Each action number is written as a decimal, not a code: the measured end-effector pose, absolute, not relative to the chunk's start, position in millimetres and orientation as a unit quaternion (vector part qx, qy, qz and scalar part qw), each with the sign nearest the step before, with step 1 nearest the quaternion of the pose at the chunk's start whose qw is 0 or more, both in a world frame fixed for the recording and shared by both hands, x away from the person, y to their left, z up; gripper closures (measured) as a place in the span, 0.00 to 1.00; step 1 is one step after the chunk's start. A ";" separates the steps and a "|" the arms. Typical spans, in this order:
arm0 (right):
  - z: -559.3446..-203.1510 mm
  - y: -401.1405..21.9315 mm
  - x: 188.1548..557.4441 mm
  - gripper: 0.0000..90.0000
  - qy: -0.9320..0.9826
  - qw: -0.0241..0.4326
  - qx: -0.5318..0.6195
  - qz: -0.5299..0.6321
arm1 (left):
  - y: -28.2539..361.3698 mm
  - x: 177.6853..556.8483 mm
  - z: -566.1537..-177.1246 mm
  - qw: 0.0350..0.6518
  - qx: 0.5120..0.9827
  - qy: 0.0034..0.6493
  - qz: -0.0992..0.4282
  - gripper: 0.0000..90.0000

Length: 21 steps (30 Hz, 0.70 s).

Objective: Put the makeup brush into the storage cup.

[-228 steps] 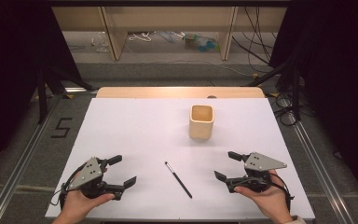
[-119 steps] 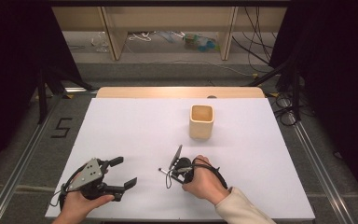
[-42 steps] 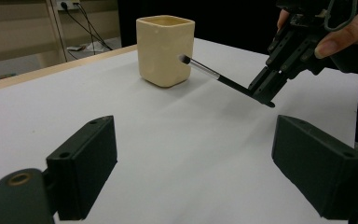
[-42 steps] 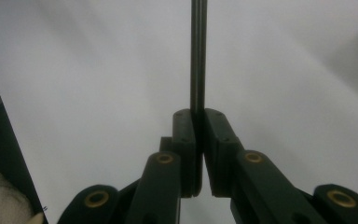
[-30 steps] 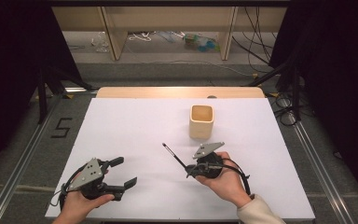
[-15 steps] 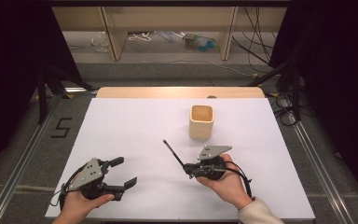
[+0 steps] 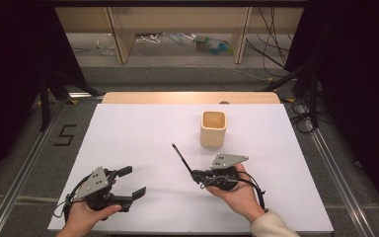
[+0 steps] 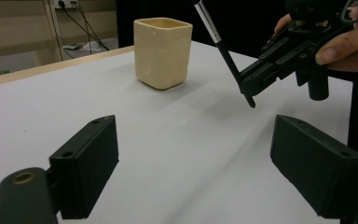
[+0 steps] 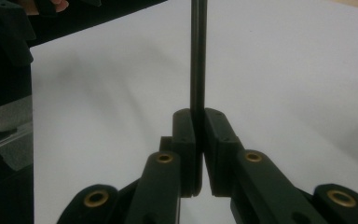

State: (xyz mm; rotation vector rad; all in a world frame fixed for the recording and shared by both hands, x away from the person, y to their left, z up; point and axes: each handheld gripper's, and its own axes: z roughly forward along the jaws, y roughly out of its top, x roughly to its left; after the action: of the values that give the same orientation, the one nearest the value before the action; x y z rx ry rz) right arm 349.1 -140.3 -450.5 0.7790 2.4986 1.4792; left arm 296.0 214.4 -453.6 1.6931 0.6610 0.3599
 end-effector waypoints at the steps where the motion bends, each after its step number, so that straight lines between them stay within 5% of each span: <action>1: -451.1 -140.2 349.2 0.94 0.829 0.066 0.258 0.491 | 212.8 295.5 -453.5 0.603 0.727 0.290 0.154 0.17; 21: -451.4 -138.5 348.0 0.94 0.820 0.079 0.249 0.509 | 153.1 322.5 -440.0 0.626 0.725 0.257 0.126 0.22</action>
State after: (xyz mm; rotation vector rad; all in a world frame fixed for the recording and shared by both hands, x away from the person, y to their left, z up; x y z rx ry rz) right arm 348.0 -138.5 -451.4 0.7442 2.4551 1.5226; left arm 322.5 153.1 -440.0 1.6628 0.5893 0.2889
